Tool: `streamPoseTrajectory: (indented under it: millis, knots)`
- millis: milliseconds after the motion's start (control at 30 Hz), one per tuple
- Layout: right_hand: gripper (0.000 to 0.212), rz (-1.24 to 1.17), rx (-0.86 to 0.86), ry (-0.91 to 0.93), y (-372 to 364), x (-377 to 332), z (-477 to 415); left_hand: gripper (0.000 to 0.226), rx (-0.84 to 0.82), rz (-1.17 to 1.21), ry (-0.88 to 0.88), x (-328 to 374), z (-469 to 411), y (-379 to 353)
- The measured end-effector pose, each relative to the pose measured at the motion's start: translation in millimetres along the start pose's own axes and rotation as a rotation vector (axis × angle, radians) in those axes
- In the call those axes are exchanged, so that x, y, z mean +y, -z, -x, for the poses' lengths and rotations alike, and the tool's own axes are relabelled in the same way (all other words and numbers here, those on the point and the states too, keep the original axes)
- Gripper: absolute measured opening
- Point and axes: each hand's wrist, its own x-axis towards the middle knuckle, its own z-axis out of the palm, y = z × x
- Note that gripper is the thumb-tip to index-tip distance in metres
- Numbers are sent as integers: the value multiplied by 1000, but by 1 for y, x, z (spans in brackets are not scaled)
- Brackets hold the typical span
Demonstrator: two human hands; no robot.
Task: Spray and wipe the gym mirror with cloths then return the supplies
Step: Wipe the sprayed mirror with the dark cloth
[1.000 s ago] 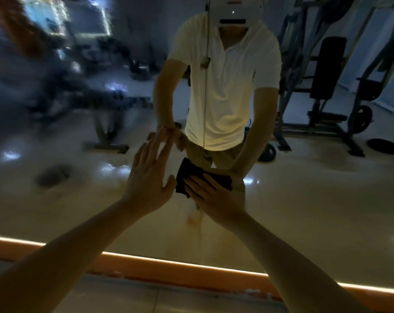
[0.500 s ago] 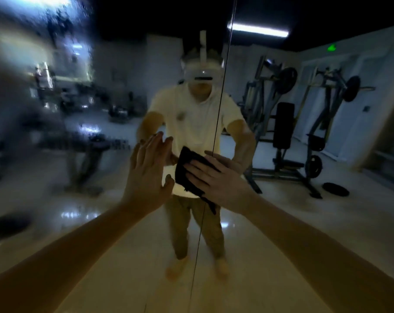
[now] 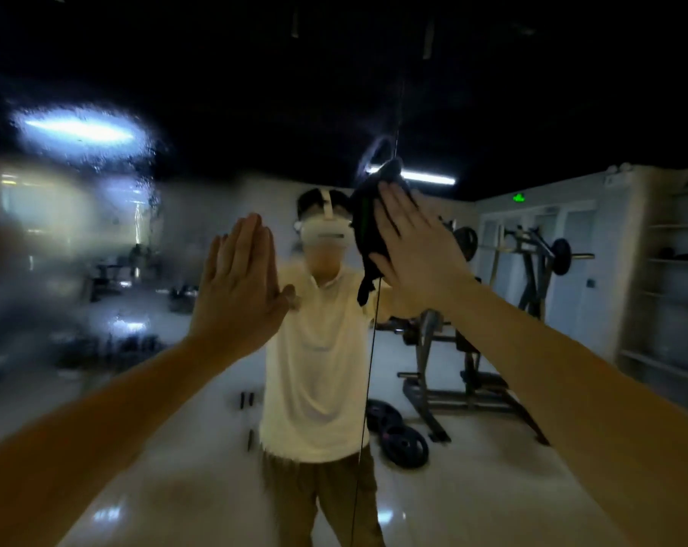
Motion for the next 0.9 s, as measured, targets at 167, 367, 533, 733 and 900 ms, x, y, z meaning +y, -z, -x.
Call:
streamPoseTrajectory:
  millis: [167, 367, 533, 733, 900]
  knots:
    - [72, -75, 51, -390, 22, -18, -54, 98, -67, -115, -88, -16, -5, 2]
    - [75, -215, 56, -110, 17, -102, -68, 98, -95, -219, -186, -33, -6, 9]
    - [74, -124, 41, -99, 13, -66, -66, 98, -96, -205, -226, -41, -4, 14]
    - [76, -191, 39, -513, 12, -26, -71, 101, -92, -162, -225, -43, -5, 11]
    - [72, -294, 122, -497, 20, -82, -106, 89, -46, -91, -294, -55, -8, 23]
